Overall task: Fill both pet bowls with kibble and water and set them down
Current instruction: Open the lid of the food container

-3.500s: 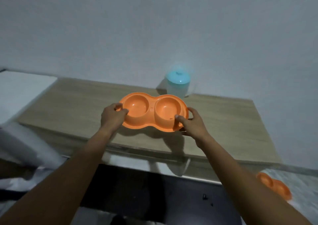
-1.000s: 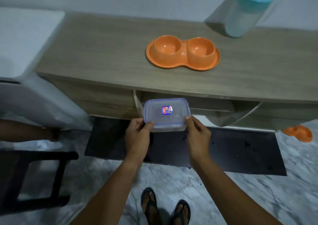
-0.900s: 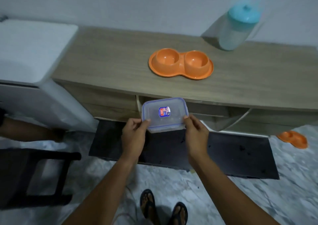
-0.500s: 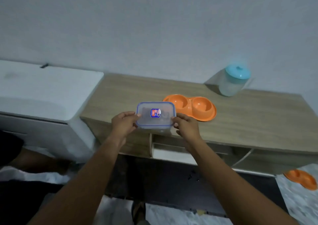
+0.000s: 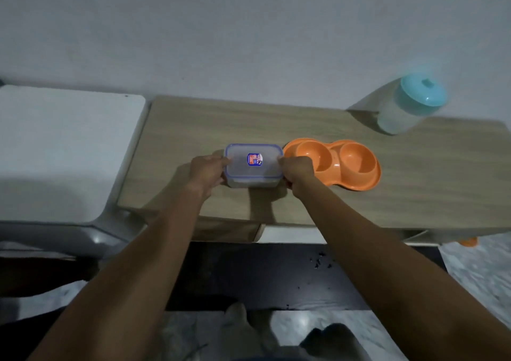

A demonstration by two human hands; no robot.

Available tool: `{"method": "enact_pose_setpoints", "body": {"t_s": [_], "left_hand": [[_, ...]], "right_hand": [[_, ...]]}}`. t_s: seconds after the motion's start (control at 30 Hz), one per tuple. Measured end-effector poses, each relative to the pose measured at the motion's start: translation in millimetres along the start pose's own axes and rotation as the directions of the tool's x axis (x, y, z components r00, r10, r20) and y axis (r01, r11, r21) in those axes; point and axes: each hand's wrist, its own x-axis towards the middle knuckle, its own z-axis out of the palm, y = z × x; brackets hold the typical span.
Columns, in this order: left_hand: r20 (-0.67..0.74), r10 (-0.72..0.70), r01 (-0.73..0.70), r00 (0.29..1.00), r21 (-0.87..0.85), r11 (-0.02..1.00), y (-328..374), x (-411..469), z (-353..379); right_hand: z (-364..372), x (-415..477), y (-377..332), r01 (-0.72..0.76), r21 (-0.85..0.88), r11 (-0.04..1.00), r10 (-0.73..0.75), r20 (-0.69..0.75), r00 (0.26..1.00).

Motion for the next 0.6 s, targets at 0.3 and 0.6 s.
{"method": "enact_pose_setpoints", "body": {"t_s": [0.3, 0.6], "left_hand": [[0.236, -0.095, 0.106, 0.967, -0.032, 0.994, 7.6, 38.0, -12.3], [0.177, -0.018, 0.007, 0.984, 0.064, 0.998, 20.2, 43.3, -14.0]], "right_hand": [[0.4, 15.9, -26.0, -0.118, -0.004, 0.993, 0.117, 0.152, 0.982], [-1.3, 29.0, -30.7, -0.128, -0.050, 0.991, 0.133, 0.122, 0.984]]}}
